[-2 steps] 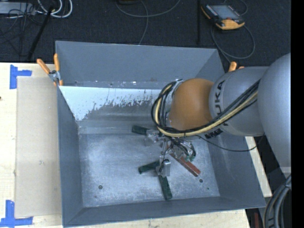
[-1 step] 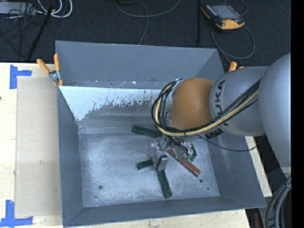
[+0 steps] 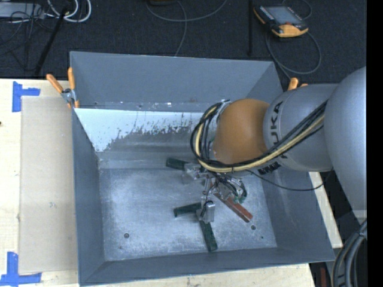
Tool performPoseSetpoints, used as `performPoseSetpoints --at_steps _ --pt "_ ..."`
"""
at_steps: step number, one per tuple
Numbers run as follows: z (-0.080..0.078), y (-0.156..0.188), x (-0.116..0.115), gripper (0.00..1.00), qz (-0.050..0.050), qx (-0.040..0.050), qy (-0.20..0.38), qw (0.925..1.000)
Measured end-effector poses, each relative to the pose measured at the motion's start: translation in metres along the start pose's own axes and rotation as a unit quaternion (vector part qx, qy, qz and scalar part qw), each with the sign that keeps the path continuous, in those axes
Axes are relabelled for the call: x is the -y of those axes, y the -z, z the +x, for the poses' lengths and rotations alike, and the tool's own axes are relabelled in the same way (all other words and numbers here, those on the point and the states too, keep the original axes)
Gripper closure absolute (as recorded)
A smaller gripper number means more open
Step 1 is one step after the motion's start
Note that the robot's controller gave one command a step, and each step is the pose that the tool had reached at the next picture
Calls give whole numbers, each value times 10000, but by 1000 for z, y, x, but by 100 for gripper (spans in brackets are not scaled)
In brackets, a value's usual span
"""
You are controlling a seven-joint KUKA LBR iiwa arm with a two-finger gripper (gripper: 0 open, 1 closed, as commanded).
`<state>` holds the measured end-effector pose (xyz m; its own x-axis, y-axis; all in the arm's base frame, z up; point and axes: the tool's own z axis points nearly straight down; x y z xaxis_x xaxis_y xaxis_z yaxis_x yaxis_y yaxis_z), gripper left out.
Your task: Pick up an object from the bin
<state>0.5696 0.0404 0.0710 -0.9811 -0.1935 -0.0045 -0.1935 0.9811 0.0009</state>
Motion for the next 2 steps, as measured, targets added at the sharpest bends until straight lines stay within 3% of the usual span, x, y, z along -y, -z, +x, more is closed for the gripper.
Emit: performPoseSetpoints --at_steps 1,2 --pt "0 2 0 100 -3 -18 -2 10000" --pt "1 -1 0 0 -1 -13 -4 10000"
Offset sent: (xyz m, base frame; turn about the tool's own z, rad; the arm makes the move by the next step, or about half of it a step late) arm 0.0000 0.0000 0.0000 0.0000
